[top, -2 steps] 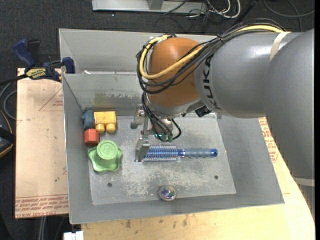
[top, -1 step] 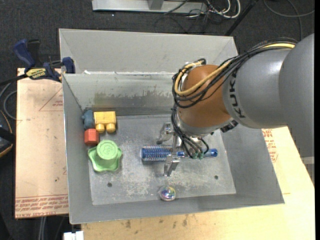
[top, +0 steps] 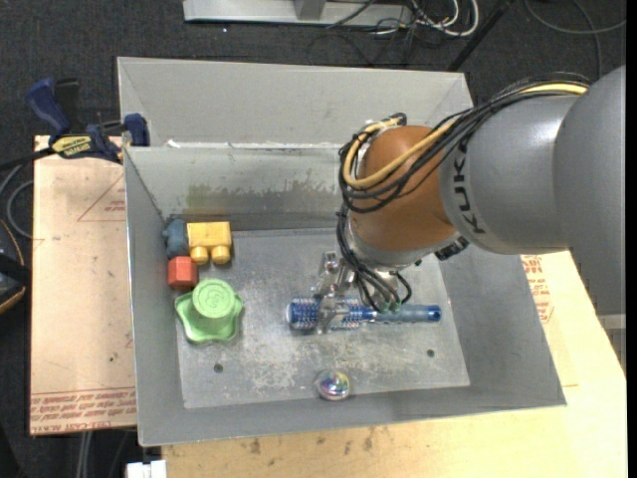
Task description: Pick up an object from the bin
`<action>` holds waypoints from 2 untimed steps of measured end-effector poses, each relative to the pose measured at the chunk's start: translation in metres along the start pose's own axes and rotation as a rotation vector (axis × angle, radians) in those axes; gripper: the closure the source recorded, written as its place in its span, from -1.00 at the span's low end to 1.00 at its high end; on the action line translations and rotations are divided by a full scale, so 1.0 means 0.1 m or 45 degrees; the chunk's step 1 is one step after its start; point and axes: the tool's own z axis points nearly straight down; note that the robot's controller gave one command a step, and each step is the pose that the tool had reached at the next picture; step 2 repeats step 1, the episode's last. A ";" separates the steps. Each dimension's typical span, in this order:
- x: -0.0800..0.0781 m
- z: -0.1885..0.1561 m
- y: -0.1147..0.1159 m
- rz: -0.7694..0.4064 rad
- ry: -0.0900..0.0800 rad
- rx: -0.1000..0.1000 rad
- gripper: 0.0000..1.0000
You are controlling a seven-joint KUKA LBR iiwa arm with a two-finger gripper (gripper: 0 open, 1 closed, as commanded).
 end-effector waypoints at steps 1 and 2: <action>-0.09 -1.21 0.10 -0.057 -0.011 0.000 1.00; -0.09 -1.21 0.10 -0.057 -0.011 0.000 1.00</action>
Offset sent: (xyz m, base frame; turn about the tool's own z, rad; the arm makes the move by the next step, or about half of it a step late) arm 0.0056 0.0092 0.1171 -0.0462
